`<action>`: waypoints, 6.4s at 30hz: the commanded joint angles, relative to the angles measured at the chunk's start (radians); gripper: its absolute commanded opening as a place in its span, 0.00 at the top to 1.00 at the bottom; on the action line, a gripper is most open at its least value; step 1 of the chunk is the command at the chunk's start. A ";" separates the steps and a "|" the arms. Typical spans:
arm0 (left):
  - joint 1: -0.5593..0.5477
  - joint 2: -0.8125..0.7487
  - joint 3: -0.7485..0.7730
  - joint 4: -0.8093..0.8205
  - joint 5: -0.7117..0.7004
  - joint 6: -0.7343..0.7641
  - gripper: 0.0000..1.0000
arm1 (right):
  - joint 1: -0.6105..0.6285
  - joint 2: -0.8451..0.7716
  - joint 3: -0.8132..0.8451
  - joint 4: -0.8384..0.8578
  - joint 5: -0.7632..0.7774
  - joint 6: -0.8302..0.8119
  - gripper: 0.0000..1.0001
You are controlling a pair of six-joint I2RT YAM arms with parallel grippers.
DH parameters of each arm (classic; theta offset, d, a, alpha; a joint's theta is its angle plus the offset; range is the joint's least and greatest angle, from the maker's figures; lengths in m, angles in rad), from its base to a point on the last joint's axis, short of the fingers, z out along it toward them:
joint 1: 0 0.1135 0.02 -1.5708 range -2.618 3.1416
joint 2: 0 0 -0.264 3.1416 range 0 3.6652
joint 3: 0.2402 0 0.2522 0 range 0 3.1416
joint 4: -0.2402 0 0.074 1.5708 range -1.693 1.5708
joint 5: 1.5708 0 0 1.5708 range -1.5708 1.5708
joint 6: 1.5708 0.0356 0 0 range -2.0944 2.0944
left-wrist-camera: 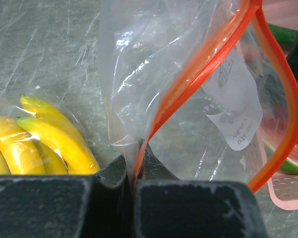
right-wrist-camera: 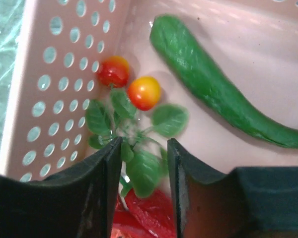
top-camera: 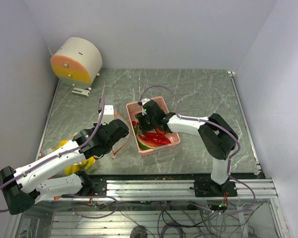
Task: Place the food in the zip-top bag and seal the zipper
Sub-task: Pick up the fake fruit from the bin, then place the fake fruit in the zipper food storage bag, then pick up the fake vegetable from the bin, then place the fake vegetable in the zipper food storage bag.
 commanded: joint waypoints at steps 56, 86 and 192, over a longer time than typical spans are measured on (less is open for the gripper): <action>-0.001 -0.014 0.004 0.016 0.035 0.021 0.93 | 0.105 -0.337 -0.051 0.246 -0.307 0.106 0.75; -0.001 -0.054 -0.014 0.020 0.036 0.045 0.93 | -0.084 -0.095 0.077 0.010 0.046 -0.128 0.23; -0.001 -0.151 0.046 0.100 0.175 0.072 0.93 | 0.154 -0.574 -0.197 0.083 0.310 0.080 0.18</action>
